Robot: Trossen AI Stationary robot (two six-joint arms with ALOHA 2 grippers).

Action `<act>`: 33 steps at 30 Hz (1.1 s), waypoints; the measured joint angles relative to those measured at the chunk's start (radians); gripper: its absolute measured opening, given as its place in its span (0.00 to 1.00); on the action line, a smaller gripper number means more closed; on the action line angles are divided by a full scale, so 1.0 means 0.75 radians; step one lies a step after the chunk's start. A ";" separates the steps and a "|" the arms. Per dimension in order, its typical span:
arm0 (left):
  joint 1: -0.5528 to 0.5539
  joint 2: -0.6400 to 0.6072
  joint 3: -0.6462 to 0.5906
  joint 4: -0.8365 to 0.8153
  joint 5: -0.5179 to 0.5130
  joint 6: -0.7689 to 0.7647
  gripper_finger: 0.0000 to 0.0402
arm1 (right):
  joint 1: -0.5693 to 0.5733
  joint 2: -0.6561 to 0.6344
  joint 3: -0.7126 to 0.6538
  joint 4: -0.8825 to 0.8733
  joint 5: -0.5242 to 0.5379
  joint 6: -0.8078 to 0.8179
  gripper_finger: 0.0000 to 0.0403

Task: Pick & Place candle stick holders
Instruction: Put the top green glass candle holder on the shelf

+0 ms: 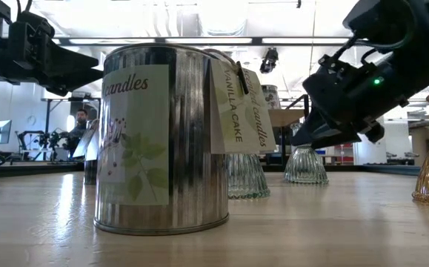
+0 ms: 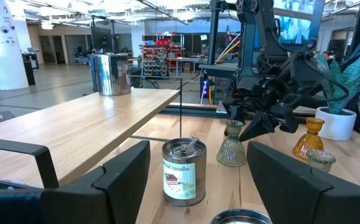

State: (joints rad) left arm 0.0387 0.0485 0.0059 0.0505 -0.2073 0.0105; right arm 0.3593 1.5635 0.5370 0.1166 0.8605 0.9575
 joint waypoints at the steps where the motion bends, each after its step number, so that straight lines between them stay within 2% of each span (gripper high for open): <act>1: 0.000 0.000 0.000 0.000 0.000 0.000 0.68 | -0.008 0.000 -0.005 0.014 -0.005 -0.013 0.53; 9: 0.001 0.000 0.000 0.000 0.000 0.000 0.68 | -0.064 0.000 -0.049 0.108 -0.068 -0.033 0.49; 17: 0.000 0.000 0.000 0.000 0.000 0.000 0.68 | -0.074 -0.002 -0.052 0.147 -0.051 -0.037 0.29; 25: 0.000 0.000 0.000 0.000 0.000 0.000 0.68 | -0.081 -0.030 0.018 0.134 -0.044 -0.128 0.29; 33: 0.000 0.000 0.000 0.000 0.000 0.000 0.68 | -0.149 -0.214 0.101 0.113 -0.029 -0.378 0.29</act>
State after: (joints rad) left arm 0.0391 0.0486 0.0059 0.0505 -0.2073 0.0105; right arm 0.2476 1.4033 0.6131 0.2013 0.8387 0.6741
